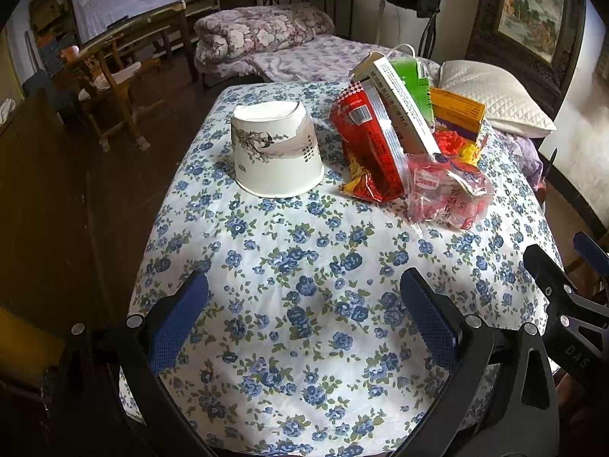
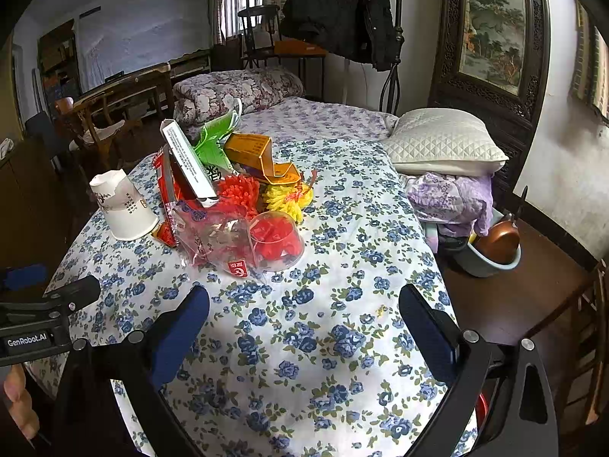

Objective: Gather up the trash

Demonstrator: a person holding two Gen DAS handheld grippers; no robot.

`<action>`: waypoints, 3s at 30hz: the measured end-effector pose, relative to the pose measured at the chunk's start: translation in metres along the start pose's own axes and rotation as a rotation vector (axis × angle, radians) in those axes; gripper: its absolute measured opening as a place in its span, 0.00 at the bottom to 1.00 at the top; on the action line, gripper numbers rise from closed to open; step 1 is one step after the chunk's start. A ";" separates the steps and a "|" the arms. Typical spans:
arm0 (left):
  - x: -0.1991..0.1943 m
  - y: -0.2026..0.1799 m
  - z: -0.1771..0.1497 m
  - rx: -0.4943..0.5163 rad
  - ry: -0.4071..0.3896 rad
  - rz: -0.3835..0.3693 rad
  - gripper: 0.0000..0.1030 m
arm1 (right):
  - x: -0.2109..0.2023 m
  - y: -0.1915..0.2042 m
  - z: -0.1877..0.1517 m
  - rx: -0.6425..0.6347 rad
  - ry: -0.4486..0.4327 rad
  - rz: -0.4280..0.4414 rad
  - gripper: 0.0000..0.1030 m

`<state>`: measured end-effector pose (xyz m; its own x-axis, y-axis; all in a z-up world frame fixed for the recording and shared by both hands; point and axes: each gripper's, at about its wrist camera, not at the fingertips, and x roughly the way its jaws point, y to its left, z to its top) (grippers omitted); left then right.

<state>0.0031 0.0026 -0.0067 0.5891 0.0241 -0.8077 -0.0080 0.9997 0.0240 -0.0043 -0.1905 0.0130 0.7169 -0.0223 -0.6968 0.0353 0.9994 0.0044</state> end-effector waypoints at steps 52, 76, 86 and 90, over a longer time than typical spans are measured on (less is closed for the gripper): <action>0.000 0.002 0.000 -0.001 -0.001 -0.001 0.94 | -0.002 0.003 0.000 -0.004 -0.001 -0.003 0.95; -0.003 0.061 0.023 -0.126 -0.086 0.025 0.94 | 0.020 0.030 0.015 -0.111 0.036 0.118 0.94; 0.015 0.062 0.022 -0.114 -0.027 0.002 0.94 | 0.065 0.061 0.045 -0.260 0.039 0.088 0.89; 0.020 0.064 0.025 -0.119 -0.023 0.001 0.94 | 0.072 0.071 0.045 -0.304 0.056 0.091 0.50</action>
<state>0.0345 0.0668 -0.0072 0.6076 0.0266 -0.7938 -0.1036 0.9936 -0.0460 0.0813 -0.1226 -0.0042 0.6676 0.0604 -0.7421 -0.2428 0.9599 -0.1403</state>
